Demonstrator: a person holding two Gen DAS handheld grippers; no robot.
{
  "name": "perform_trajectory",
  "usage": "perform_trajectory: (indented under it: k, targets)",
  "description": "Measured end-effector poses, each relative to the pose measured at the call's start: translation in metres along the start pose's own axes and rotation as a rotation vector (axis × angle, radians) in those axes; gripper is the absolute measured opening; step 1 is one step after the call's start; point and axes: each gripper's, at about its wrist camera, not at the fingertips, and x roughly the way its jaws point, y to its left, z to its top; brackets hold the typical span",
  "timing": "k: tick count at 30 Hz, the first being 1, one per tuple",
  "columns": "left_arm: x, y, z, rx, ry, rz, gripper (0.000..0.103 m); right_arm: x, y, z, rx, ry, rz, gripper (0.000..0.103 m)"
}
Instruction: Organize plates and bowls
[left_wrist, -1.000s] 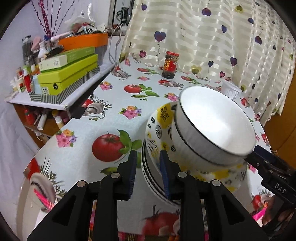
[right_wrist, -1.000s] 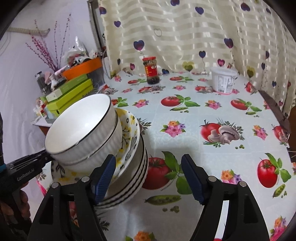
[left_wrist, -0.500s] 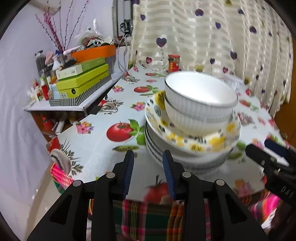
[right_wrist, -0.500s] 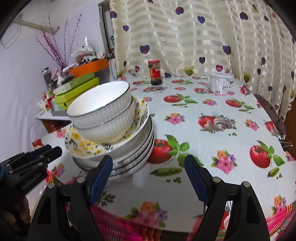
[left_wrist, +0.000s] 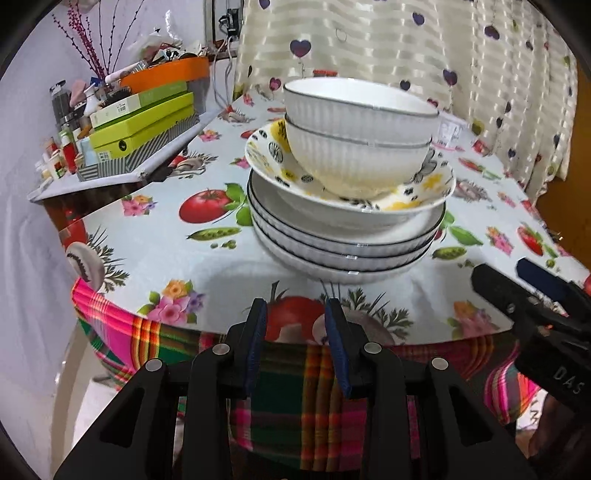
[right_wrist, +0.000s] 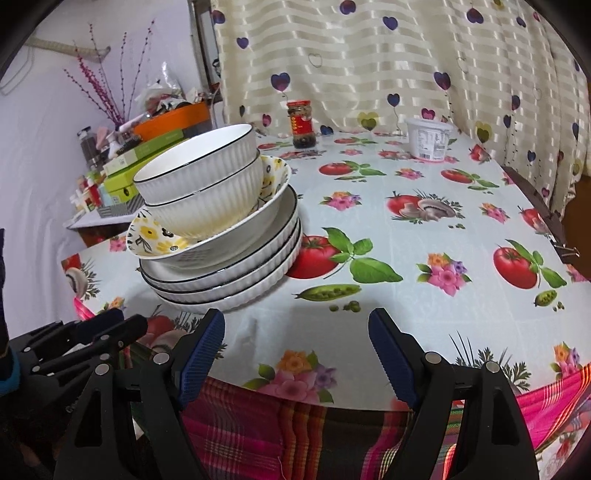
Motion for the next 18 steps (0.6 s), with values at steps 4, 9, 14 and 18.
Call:
perform_trajectory:
  k: [4, 9, 14, 18]
  targets:
    - [-0.0007, -0.0027, -0.0025, 0.003, 0.004, -0.009, 0.033, -0.0023, -0.0012, -0.0029, 0.006, -0.001, -0.004, 0.081]
    - [-0.0008, -0.0032, -0.0043, 0.001, 0.01, -0.014, 0.033, -0.0027, -0.0027, -0.0047, 0.006, 0.007, -0.005, 0.081]
    - [-0.0012, -0.0037, -0.0047, 0.001, 0.013, -0.013, 0.033, -0.0033, -0.0022, -0.0065, 0.005, 0.007, -0.004, 0.081]
    - [-0.0012, -0.0041, -0.0054, 0.001, 0.016, -0.013, 0.033, -0.0035, -0.0022, -0.0066, 0.007, 0.005, -0.006, 0.081]
